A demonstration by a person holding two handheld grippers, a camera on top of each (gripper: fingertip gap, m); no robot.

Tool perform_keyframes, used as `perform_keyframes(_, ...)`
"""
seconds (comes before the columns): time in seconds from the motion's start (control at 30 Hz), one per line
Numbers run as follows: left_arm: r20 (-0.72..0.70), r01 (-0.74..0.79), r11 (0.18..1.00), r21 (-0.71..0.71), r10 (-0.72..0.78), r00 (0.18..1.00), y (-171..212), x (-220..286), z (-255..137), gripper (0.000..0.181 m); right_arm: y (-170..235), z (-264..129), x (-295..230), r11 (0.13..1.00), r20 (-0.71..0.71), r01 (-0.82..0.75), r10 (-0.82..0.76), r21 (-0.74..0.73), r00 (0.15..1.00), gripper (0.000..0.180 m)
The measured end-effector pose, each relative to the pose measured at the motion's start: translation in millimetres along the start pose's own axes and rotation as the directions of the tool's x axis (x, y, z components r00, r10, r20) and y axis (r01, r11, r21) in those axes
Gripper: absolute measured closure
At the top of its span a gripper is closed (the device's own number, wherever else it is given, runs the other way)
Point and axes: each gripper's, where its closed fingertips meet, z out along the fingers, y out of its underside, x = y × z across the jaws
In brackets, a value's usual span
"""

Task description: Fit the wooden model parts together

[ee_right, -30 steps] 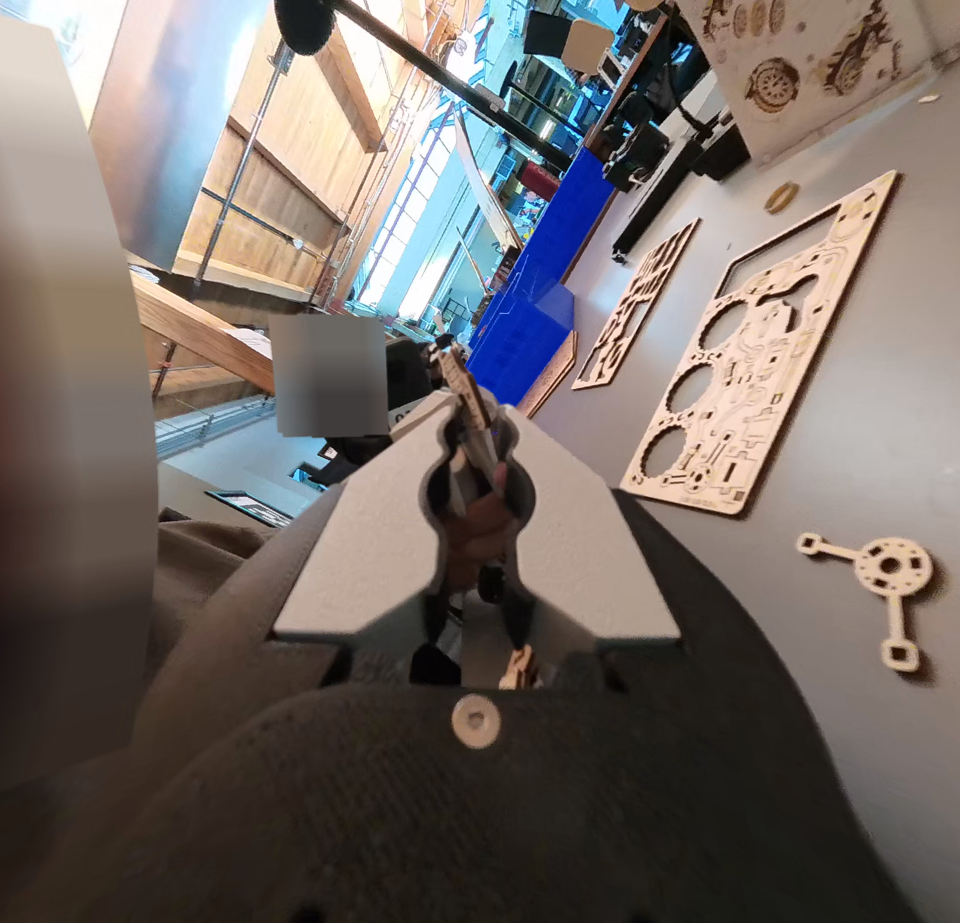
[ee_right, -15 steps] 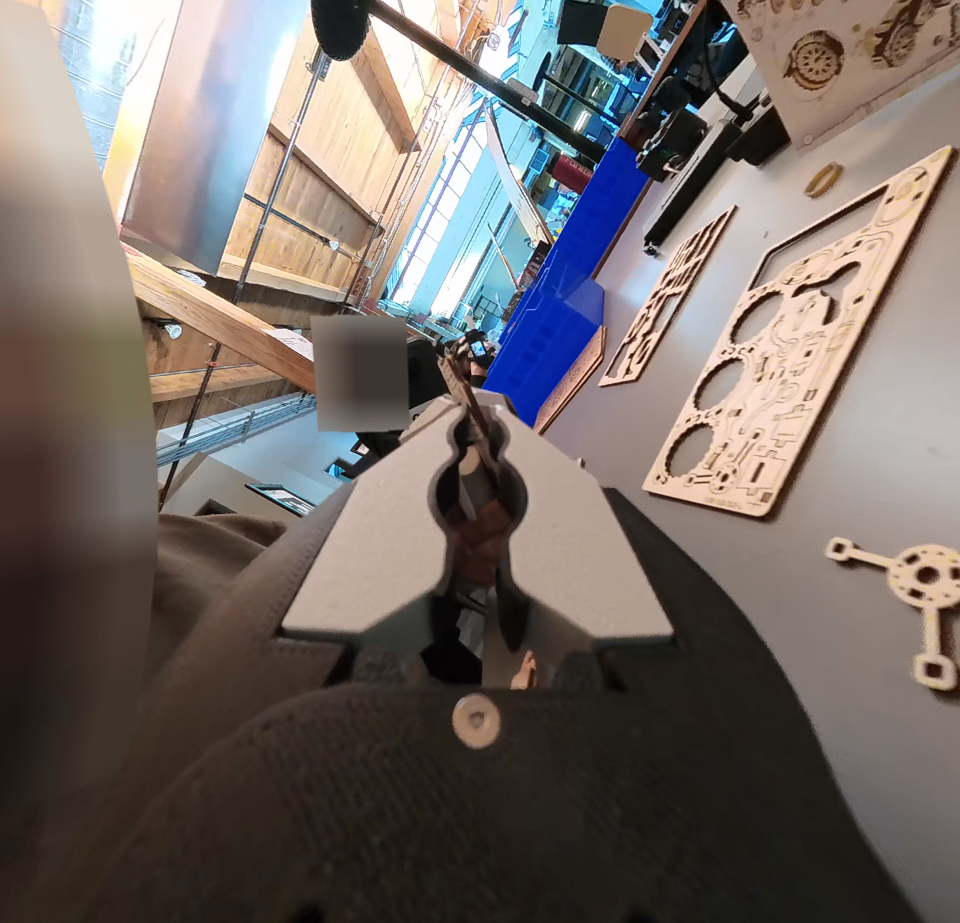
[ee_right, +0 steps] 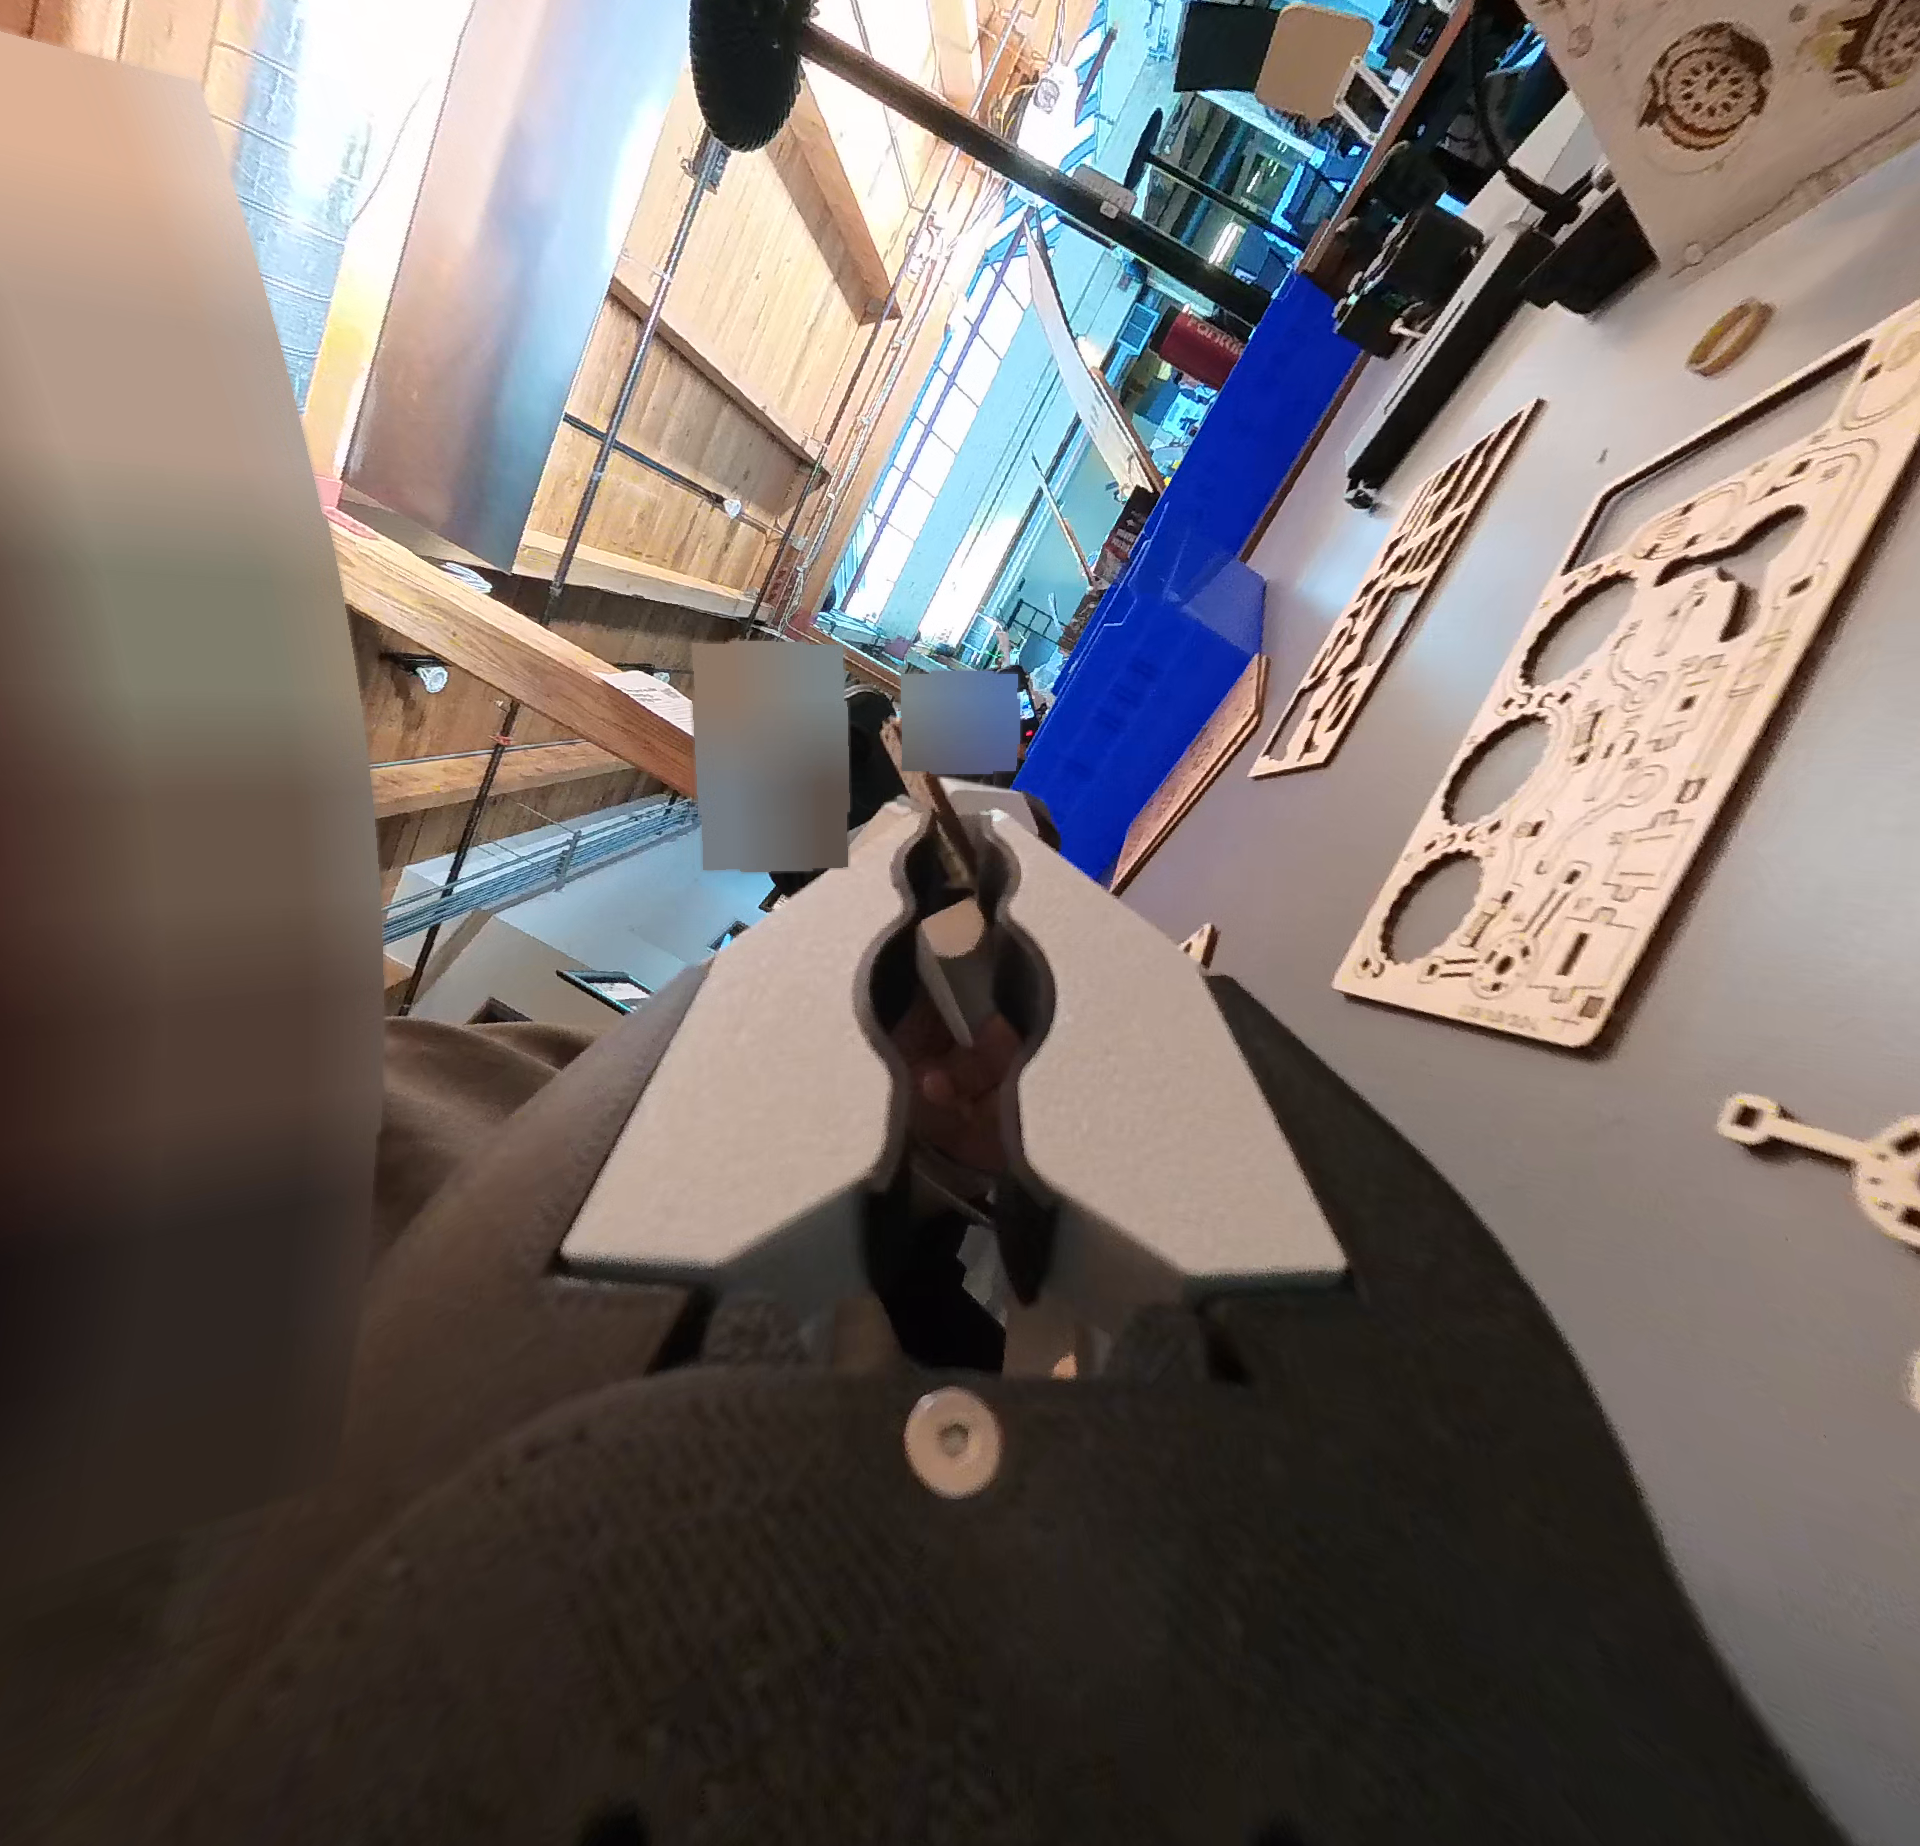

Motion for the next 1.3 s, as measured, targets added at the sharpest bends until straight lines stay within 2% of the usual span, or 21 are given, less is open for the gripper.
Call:
perform_keyframes(0.83,-0.003,0.014,1.0,0.004,-0.014,1.0,-0.9,1.0,-0.6,0.18,0.2,1.0,-1.5,1.0,-0.011,0.026,-0.026,-0.007,1.0,0.177)
perform_keyframes(0.93,0.012,-0.023,1.0,-0.001,0.023,1.0,0.0,1.7,-0.2,0.18,0.1,0.2,-1.5,0.999,-0.012,0.034,-0.034,-0.007,0.999,0.177)
perform_keyframes(1.1,0.059,-0.202,0.978,-0.049,0.205,0.977,2.4,4.2,0.2,0.179,0.4,-0.8,-2.2,0.999,-0.02,0.052,-0.052,-0.016,0.998,0.177)
perform_keyframes(1.3,0.085,-0.277,0.958,-0.074,0.283,0.955,5.5,3.4,1.2,0.178,0.7,-2.0,-0.3,0.997,-0.045,0.074,-0.075,-0.021,0.996,0.177)
